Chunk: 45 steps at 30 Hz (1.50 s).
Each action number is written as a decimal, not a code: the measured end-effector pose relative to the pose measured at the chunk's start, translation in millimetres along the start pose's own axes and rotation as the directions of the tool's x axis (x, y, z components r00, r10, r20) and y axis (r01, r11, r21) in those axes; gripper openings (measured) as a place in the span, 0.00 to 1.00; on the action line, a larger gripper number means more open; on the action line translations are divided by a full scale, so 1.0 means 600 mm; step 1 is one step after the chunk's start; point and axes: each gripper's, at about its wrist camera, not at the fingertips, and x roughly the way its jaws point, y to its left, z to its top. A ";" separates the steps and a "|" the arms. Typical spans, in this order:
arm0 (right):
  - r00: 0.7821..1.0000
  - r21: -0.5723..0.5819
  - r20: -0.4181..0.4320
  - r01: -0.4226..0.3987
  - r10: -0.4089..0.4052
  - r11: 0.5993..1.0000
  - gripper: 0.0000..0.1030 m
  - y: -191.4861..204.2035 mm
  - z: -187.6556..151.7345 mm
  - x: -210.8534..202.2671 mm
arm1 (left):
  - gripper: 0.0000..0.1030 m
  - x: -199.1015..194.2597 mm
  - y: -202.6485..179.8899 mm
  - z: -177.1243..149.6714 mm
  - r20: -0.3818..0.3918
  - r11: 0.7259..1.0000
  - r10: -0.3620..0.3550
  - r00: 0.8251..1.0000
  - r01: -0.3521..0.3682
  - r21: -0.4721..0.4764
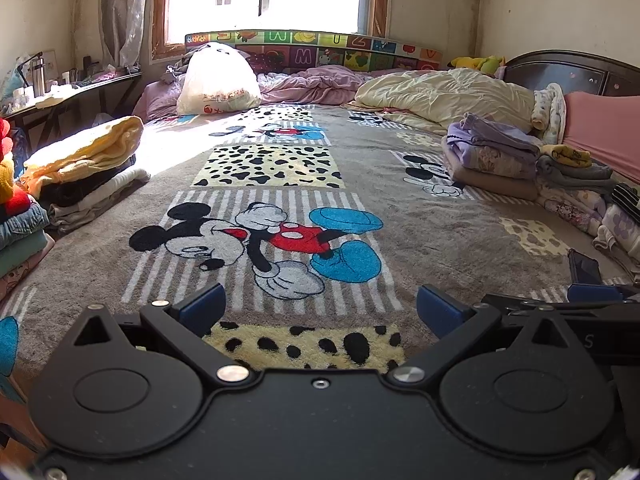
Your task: Fold clothes
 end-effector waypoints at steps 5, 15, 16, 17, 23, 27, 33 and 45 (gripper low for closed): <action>1.000 -0.005 0.001 0.001 -0.001 1.000 1.00 -0.001 0.000 0.000 | 1.00 -0.001 0.001 0.000 0.004 1.000 -0.005 1.000 0.005 -0.006; 1.000 -0.012 0.003 0.001 -0.001 1.000 1.00 0.000 0.000 0.001 | 1.00 -0.002 0.004 0.001 0.011 1.000 -0.014 1.000 0.014 -0.019; 1.000 -0.014 0.003 0.003 -0.003 1.000 1.00 0.000 0.000 0.001 | 1.00 -0.002 0.004 0.001 0.012 1.000 -0.015 1.000 0.015 -0.020; 1.000 -0.015 0.003 0.004 -0.004 1.000 1.00 0.001 -0.001 0.001 | 1.00 -0.002 0.004 0.001 0.012 1.000 -0.015 1.000 0.015 -0.021; 1.000 -0.020 0.007 0.007 -0.007 1.000 1.00 0.004 -0.002 -0.002 | 1.00 -0.004 0.003 0.002 0.011 1.000 -0.010 1.000 0.010 -0.024; 1.000 -0.020 0.010 0.008 -0.007 1.000 1.00 0.004 -0.001 -0.004 | 1.00 -0.003 0.003 0.002 0.009 1.000 -0.008 1.000 0.009 -0.029; 1.000 -0.020 0.014 0.009 -0.008 1.000 1.00 0.003 0.001 -0.007 | 1.00 -0.003 0.004 0.002 0.008 0.999 -0.011 1.000 0.011 -0.030; 1.000 -0.022 0.017 0.011 -0.011 1.000 1.00 0.003 0.004 -0.012 | 1.00 -0.003 0.005 0.001 0.010 0.999 -0.013 1.000 0.013 -0.032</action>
